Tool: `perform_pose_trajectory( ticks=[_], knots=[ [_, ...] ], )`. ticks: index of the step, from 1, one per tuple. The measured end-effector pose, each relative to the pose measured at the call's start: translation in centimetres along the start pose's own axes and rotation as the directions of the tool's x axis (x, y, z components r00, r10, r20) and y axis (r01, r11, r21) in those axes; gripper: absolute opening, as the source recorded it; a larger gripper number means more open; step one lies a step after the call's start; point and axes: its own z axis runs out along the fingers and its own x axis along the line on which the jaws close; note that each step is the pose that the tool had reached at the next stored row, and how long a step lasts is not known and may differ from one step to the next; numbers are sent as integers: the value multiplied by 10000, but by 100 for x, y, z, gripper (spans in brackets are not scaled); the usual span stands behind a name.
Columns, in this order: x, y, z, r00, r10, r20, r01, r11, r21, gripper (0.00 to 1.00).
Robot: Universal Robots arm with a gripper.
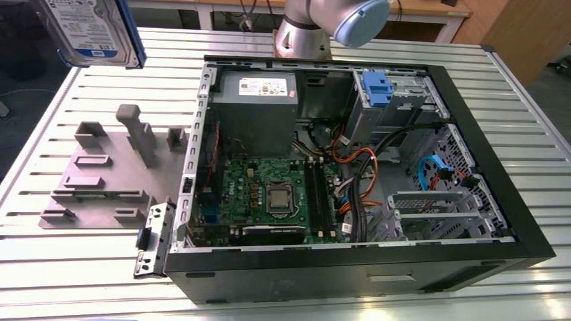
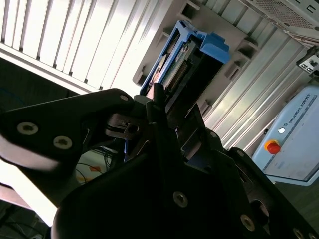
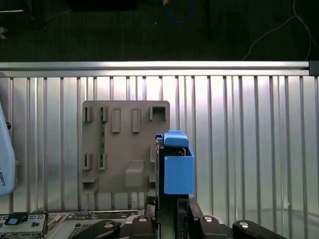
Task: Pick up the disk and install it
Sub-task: 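Pick up the disk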
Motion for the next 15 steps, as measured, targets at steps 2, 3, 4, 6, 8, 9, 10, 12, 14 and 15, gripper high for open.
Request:
perform_pose_trajectory(
  ticks=[2,3,4,6,8,9,10,12,14,15],
  knots=[
    [-1,-40,0,10000,0,1,0,10000,1,35],
    [-2,-61,0,10000,0,1,0,10000,1,35],
    [-3,-79,0,10000,1,0,-1,10000,1,35],
    [-4,-118,-1,10000,0,1,0,10000,1,35],
    [-5,-155,-2,10000,1,0,-1,10000,0,35],
    [-6,-178,-2,10000,1,0,-1,10000,0,35],
    [-6,-200,-2,10000,1,1,-1,10000,0,35],
    [-8,-246,-2,10000,1,1,-1,10000,1,35],
    [-9,-295,-3,10000,0,1,0,10000,1,35],
    [-10,-322,-3,10000,0,1,0,10000,2,35]
  ],
)
